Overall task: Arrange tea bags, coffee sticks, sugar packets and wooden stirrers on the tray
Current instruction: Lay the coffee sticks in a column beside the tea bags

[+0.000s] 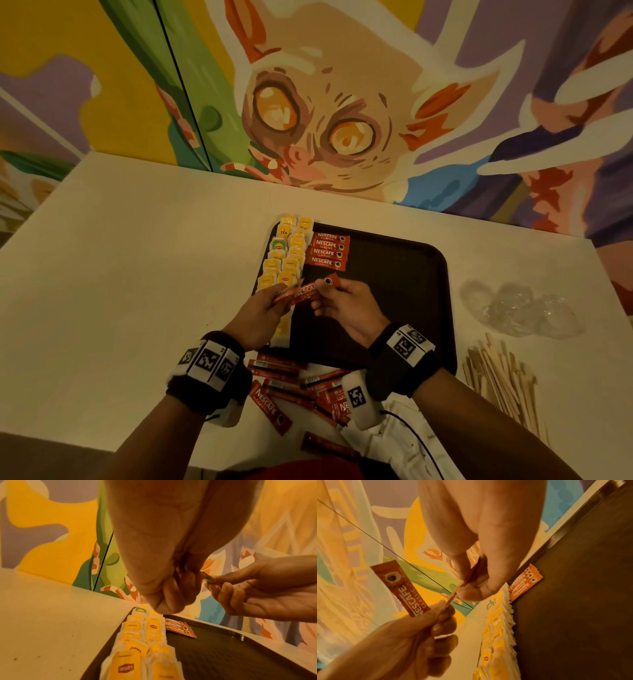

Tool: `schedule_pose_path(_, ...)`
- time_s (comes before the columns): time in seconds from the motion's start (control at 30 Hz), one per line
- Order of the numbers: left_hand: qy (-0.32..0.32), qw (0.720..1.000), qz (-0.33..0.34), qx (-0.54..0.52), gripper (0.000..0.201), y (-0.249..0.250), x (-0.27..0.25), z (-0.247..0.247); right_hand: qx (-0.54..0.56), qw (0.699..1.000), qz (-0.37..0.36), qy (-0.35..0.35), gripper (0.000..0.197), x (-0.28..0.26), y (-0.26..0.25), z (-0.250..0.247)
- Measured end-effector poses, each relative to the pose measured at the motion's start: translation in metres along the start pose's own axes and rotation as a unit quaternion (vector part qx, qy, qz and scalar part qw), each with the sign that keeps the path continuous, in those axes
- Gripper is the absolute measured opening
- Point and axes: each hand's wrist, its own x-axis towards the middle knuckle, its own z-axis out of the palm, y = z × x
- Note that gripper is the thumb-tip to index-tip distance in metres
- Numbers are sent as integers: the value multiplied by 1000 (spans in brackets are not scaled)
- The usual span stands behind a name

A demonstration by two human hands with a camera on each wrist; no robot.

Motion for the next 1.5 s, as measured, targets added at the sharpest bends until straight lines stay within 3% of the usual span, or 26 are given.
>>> schedule_pose_path(0.3, 26, 999, -22, 15, 27, -10, 2, -3, 11, 997, 30, 73, 19, 11, -4, -19)
schedule_pose_path(0.47, 44, 997, -46, -36, 32, -10, 0, -5, 5, 984, 34, 173, 15, 32, -4, -28)
schedule_pose_path(0.6, 43, 997, -44, -50, 34, -9, -4, -6, 17, 969, 83, 234, 15, 54, 4, -31)
schedule_pose_path(0.93, 44, 996, -49, -59, 35, -15, -5, -8, -18, 953, 171, 250, 10, 89, 5, -25)
schedule_pose_path(1.17, 35, 996, -47, -68, 35, -20, -3, -9, -47, 947, 191, 253, 2, 96, 10, -27)
schedule_pose_path(1.5, 15, 997, -45, -64, 34, -22, -4, -9, -110, 942, 202, 243, 17, 101, 10, -24)
